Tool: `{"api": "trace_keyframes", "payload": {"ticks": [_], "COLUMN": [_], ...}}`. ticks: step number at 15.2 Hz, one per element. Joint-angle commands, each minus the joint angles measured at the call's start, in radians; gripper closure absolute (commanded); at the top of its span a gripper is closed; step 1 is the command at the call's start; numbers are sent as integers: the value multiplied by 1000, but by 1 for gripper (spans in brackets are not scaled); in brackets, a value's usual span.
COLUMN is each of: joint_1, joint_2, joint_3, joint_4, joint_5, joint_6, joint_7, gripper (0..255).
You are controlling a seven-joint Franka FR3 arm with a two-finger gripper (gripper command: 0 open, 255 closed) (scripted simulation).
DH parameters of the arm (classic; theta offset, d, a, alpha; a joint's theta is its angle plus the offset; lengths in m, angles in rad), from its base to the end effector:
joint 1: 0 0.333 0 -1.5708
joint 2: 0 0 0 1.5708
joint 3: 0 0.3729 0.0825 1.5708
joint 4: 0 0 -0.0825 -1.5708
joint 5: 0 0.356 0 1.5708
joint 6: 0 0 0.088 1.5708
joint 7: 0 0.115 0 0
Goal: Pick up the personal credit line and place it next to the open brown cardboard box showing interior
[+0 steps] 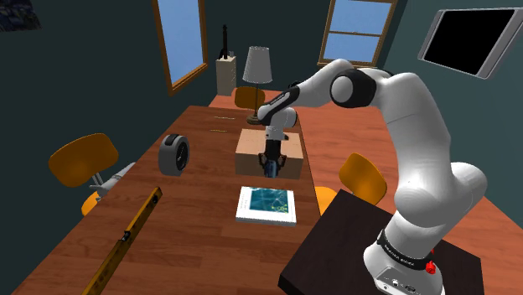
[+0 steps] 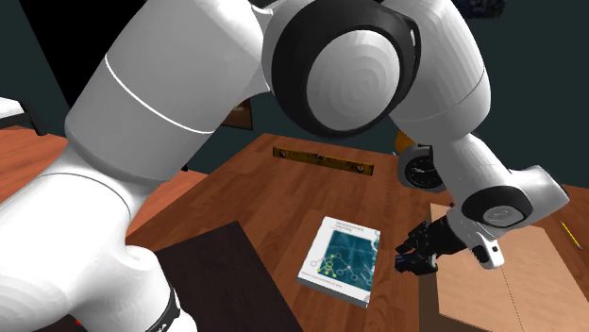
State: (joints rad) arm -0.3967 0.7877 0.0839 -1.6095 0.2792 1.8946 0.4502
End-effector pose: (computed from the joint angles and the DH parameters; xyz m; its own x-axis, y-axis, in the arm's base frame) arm 0.6222 -0.1858 0.1933 0.5004 -0.6688 -0.5499 -0.8027 -0.5964 -0.0051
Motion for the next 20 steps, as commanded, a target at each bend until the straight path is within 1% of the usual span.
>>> {"api": "trace_keyframes", "payload": {"ticks": [1, 9, 17, 18, 19, 20], "joint_1": [2, 19, 46, 36, 30, 27], "joint_2": [25, 109, 109, 111, 117, 146], "joint_3": [0, -19, -50, -55, -58, -60], "joint_4": [6, 41, 42, 57, 43, 77], "joint_5": [0, 15, 41, 36, 35, 32], "joint_6": [17, 63, 57, 41, 58, 52], "joint_7": [-4, -26, -41, -49, -62, -64], "gripper": [255, 255, 255, 0, 0, 0]}}
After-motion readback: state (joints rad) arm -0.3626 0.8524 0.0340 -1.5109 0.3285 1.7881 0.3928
